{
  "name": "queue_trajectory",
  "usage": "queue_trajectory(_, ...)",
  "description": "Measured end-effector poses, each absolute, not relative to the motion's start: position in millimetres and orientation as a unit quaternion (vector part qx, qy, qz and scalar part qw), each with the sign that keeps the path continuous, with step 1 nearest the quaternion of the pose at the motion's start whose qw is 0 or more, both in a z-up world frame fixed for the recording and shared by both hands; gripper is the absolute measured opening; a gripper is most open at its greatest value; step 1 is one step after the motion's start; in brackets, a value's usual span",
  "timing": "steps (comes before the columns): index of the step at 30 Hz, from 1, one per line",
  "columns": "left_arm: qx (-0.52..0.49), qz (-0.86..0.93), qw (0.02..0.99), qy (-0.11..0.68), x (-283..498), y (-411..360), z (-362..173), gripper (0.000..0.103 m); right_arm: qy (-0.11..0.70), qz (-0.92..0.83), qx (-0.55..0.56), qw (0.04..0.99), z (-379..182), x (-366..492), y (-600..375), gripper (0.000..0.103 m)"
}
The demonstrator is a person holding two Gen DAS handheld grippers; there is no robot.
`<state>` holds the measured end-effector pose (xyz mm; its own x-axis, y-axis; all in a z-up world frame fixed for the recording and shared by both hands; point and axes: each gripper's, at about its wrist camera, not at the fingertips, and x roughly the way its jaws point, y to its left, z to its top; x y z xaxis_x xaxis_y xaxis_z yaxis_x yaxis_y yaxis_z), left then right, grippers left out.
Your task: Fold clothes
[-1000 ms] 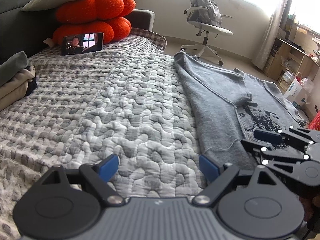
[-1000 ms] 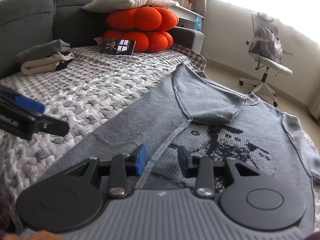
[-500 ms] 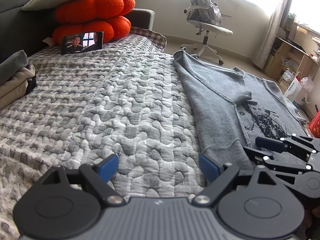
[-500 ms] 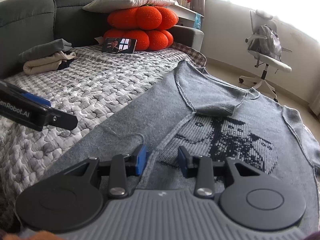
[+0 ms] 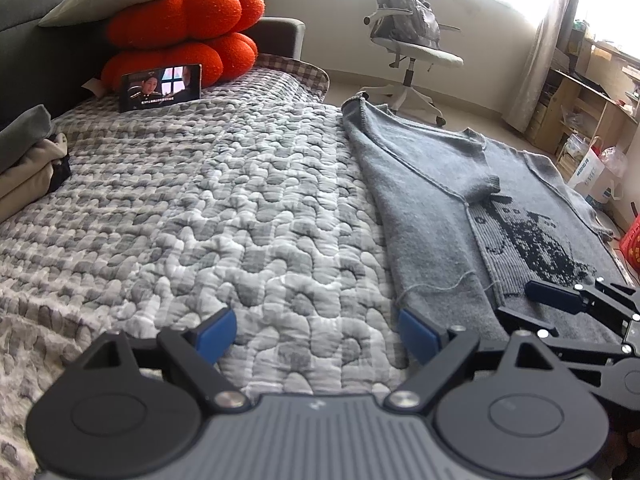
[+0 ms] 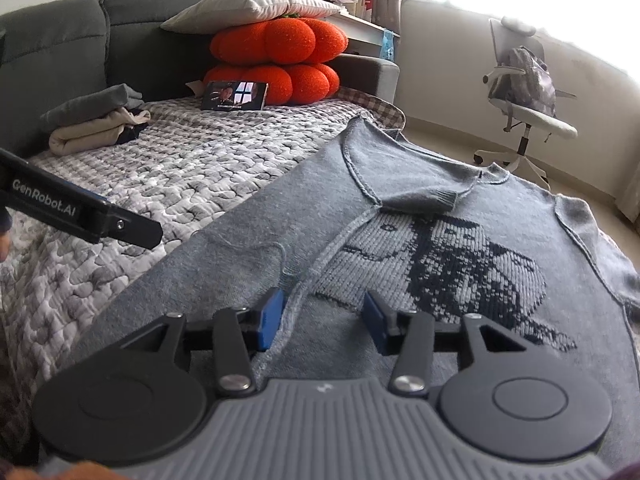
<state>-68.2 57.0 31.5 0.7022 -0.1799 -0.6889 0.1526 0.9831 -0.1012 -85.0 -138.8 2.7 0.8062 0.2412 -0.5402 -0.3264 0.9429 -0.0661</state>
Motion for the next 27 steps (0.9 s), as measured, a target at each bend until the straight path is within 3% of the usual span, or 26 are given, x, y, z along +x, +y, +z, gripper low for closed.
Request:
queue_trajectory(4,-0.015,-0.09,0.922,0.376,-69,57,31,0.089,0.269,0.146,-0.069,0.949,0,-88,-144,0.058)
queue_trajectory(27,0.0,-0.089,0.926,0.368,-71,54,34,0.09,0.273,0.136,-0.034,0.952,-1,-114,-167,0.07)
